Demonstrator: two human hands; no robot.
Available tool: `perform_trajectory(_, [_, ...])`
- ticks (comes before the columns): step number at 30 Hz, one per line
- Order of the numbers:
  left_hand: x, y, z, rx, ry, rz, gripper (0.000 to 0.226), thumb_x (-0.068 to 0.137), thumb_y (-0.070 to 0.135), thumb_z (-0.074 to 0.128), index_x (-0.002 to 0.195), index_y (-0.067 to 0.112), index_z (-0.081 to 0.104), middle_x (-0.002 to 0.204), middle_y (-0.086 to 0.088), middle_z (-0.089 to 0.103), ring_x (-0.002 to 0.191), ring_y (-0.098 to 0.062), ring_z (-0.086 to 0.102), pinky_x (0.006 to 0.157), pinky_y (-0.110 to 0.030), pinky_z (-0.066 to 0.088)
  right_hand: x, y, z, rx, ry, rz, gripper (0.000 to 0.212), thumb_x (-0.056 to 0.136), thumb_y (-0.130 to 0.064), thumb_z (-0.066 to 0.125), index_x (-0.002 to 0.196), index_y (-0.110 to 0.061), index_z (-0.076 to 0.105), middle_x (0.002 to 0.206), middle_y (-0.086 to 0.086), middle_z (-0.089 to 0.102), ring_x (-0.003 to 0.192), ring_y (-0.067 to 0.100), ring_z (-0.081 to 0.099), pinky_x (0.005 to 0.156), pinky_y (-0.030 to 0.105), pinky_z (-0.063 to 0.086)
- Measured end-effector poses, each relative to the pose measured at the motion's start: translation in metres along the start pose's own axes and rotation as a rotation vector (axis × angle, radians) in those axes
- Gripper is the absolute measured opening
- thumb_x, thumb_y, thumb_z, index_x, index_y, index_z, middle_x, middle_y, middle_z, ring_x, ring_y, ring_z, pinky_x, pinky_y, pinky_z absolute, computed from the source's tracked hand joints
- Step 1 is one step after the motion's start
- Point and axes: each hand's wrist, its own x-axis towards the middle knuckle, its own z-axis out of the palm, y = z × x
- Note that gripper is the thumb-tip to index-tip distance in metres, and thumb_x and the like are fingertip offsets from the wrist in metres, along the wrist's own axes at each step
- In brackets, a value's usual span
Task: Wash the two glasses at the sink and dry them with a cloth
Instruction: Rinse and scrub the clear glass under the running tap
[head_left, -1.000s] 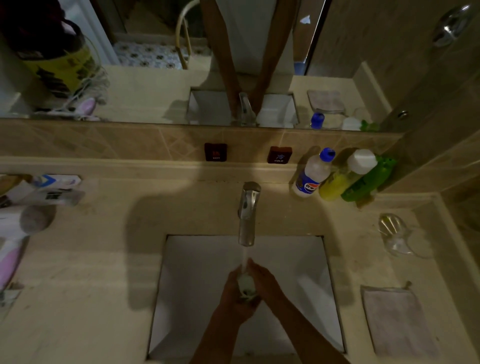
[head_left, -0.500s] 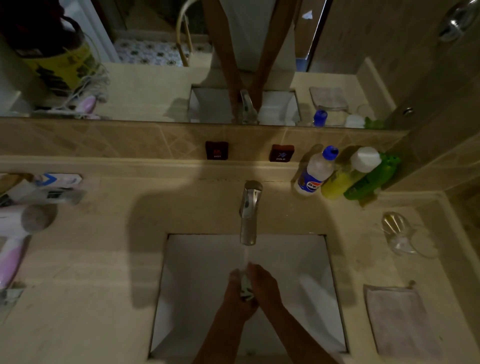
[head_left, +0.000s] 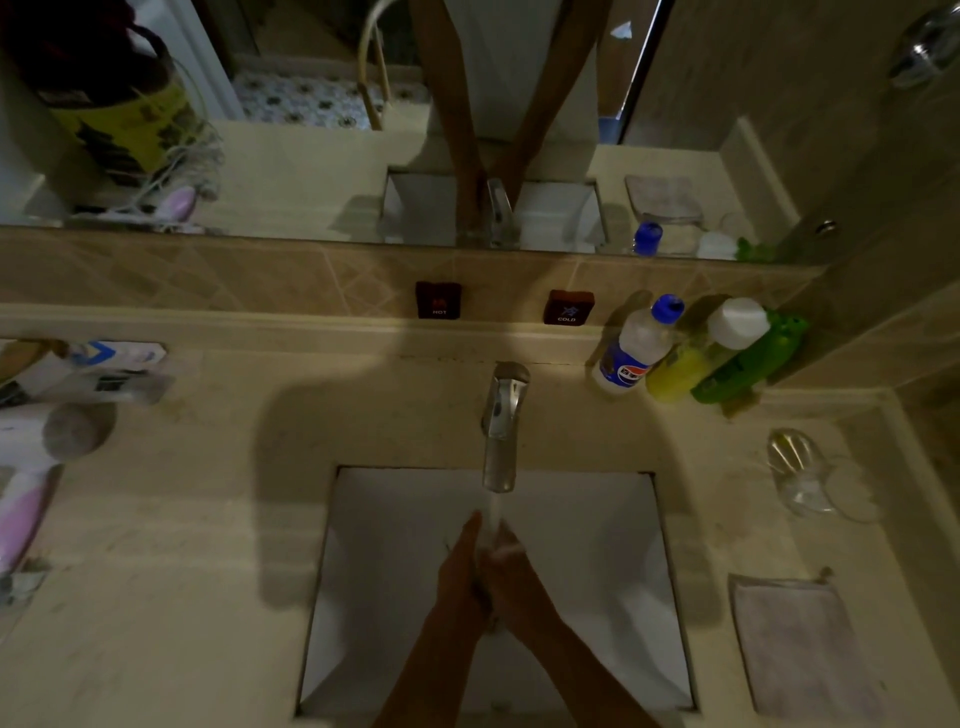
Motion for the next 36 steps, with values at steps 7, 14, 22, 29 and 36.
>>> perform_trajectory(7, [-0.001,-0.007,-0.007,0.065,0.053,-0.058,0.048,0.091,0.043,0.068,0.118,0.003,0.071,0.110,-0.019,0.072,0.103,-0.038,0.069,0.088,-0.049,0.057,0.017,-0.012,-0.004,-0.090,0.050,0.200,0.036,0.105,-0.029,0.039,0.136,-0.013,0.049,0.132,0.008,0.058,0.111,0.023,0.058,0.091,0.026,0.044])
perform_trajectory(14, [-0.002,-0.008,-0.013,0.062,-0.023,-0.083,0.048,0.076,0.041,0.071,0.110,0.008,0.074,0.086,-0.018,0.073,0.078,-0.034,0.072,0.071,-0.043,0.060,0.018,-0.012,-0.017,-0.123,-0.074,0.184,0.043,0.105,-0.031,0.037,0.142,-0.012,0.043,0.143,0.009,0.051,0.130,0.027,0.051,0.107,0.034,0.042])
perform_trajectory(22, [0.001,-0.014,-0.015,-0.031,0.105,0.016,0.056,0.088,0.038,0.068,0.126,-0.003,0.065,0.121,-0.022,0.069,0.106,-0.036,0.066,0.093,-0.046,0.053,-0.016,0.009,-0.002,-0.215,-0.059,-0.058,0.056,0.102,-0.022,0.042,0.154,-0.020,0.021,0.151,0.001,0.039,0.122,0.000,0.043,0.089,-0.003,0.035])
perform_trajectory(29, [-0.007,-0.014,-0.019,-0.053,-0.020,-0.100,0.061,0.093,0.051,0.059,0.132,0.004,0.063,0.114,-0.021,0.072,0.097,-0.036,0.071,0.076,-0.044,0.059,0.024,-0.023,-0.019,-0.050,-0.020,0.280,0.047,0.105,-0.040,0.032,0.139,-0.014,0.048,0.139,0.012,0.055,0.125,0.027,0.054,0.092,0.030,0.043])
perform_trajectory(36, [0.004,-0.012,-0.013,-0.079,-0.037,-0.115,0.066,0.085,0.058,0.064,0.124,0.005,0.070,0.124,-0.020,0.066,0.125,-0.038,0.060,0.111,-0.052,0.044,0.006,-0.013,-0.009,-0.291,-0.059,0.084,0.050,0.104,-0.032,0.040,0.150,-0.014,0.031,0.146,0.008,0.048,0.130,0.024,0.052,0.107,0.034,0.043])
